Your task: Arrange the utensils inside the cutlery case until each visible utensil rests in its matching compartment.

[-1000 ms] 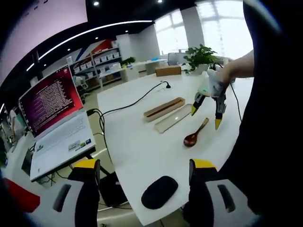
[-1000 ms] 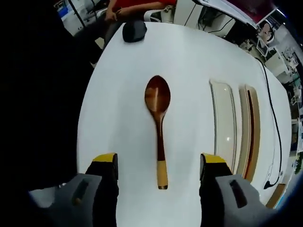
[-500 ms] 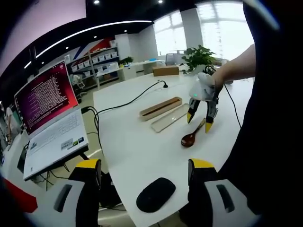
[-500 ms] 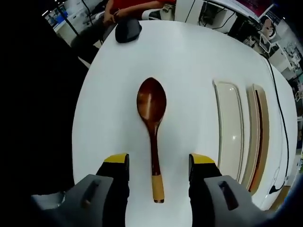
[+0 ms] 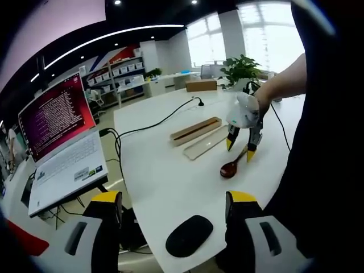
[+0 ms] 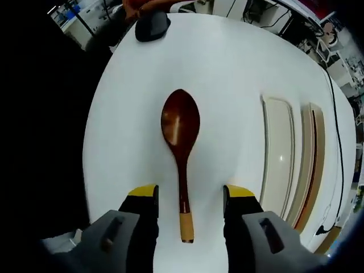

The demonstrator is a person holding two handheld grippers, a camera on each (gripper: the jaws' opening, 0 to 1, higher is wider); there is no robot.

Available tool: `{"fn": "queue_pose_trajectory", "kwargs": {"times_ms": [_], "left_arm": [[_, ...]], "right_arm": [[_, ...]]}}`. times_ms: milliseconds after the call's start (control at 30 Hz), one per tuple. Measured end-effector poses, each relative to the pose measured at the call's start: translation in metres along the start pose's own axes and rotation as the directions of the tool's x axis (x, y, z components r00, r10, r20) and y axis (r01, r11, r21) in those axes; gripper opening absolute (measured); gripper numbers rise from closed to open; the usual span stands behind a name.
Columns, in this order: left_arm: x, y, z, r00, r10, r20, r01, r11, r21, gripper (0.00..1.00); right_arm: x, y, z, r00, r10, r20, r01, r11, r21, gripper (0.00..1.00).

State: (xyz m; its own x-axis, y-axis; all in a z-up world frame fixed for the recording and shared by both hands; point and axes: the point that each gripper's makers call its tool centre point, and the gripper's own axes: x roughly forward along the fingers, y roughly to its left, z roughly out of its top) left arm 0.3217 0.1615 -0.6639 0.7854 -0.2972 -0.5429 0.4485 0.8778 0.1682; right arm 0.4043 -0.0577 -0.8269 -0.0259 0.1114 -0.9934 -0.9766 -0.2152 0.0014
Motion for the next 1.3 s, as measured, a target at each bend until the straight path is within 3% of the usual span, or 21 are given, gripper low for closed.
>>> {"fn": "queue_pose_trajectory", "kwargs": {"times_ms": [533,1300], "left_arm": [[0.010,-0.005,0.004,0.999,-0.042,0.009,0.042,0.999,0.021,0.76],[0.011,0.002,0.007,0.999,-0.040,0.005,0.040,0.999,0.036,0.75]], "right_arm": [[0.001,-0.001,-0.001,0.999,0.009,-0.046,-0.010,1.000,-0.024,0.44],[0.001,0.000,0.000,0.999,0.010,-0.030,-0.011,0.999,-0.031,0.44]]}}
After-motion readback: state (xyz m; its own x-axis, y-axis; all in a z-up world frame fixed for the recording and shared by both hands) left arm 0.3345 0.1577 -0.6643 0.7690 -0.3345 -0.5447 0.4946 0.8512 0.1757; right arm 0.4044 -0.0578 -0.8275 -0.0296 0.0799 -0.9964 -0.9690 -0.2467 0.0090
